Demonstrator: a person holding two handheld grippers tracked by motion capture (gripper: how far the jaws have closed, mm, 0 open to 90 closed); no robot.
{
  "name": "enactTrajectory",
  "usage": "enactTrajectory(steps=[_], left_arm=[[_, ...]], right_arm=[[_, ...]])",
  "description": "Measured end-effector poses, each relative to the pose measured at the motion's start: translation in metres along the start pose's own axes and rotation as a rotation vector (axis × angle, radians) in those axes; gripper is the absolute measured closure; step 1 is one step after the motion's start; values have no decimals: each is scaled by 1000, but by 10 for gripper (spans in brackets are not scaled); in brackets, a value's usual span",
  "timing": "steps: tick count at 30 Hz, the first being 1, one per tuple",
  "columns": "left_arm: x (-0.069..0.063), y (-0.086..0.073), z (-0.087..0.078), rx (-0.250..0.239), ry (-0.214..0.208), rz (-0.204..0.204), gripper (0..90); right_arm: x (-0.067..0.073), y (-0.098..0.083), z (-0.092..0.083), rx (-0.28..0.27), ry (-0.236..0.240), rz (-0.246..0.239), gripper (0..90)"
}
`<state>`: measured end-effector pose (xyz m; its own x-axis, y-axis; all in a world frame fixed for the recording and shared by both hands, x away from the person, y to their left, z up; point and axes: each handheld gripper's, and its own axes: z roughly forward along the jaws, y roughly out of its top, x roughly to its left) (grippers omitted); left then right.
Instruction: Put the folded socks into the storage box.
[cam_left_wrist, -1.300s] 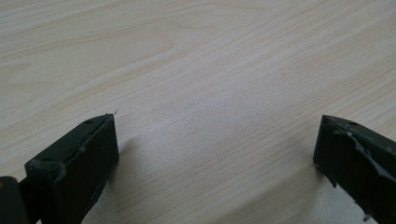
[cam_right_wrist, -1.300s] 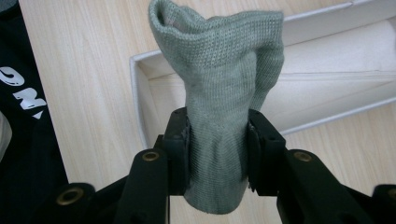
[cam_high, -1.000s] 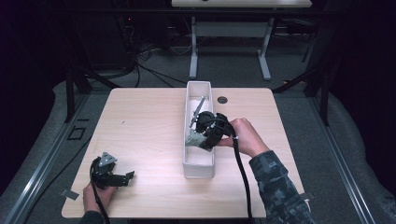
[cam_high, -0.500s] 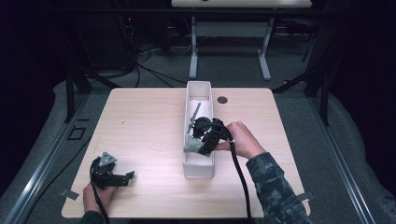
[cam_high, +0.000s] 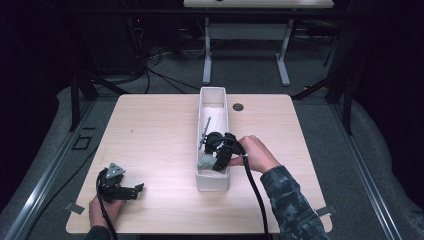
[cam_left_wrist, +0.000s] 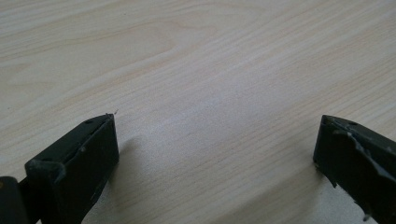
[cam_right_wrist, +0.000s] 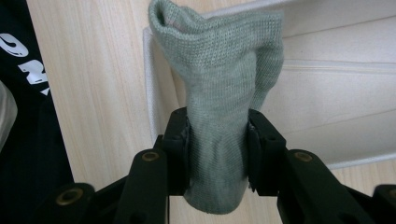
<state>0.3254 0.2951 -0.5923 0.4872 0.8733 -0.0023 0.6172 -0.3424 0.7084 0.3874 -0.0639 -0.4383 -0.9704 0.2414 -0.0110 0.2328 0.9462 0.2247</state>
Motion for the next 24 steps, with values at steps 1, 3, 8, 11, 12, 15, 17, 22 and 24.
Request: enactTrajectory(steps=[1, 3, 8, 11, 12, 15, 17, 22, 24], left_arm=[[0, 0, 0, -1, 0, 1, 0], [0, 0, 0, 0, 0, -1, 0], [0, 0, 0, 0, 0, 0, 0], [0, 0, 0, 0, 0, 0, 0], [0, 0, 0, -1, 1, 0, 0], [0, 0, 0, -1, 1, -1, 0], [0, 0, 0, 0, 0, 0, 0], [0, 0, 0, 0, 0, 0, 0], [0, 0, 0, 0, 0, 0, 0]], right_arm=[[0, 0, 2, 3, 2, 0, 646], [0, 1, 5, 19, 7, -2, 645], [-1, 2, 10, 27, 12, -2, 645], [-2, 2, 15, 45, 17, 2, 644], [-2, 2, 17, 50, 19, 1, 644], [-3, 2, 22, 63, 26, 5, 642], [-4, 3, 25, 67, 26, 4, 641], [-5, 3, 28, 73, 29, 13, 639], [-7, 3, 29, 74, 32, 12, 636]])
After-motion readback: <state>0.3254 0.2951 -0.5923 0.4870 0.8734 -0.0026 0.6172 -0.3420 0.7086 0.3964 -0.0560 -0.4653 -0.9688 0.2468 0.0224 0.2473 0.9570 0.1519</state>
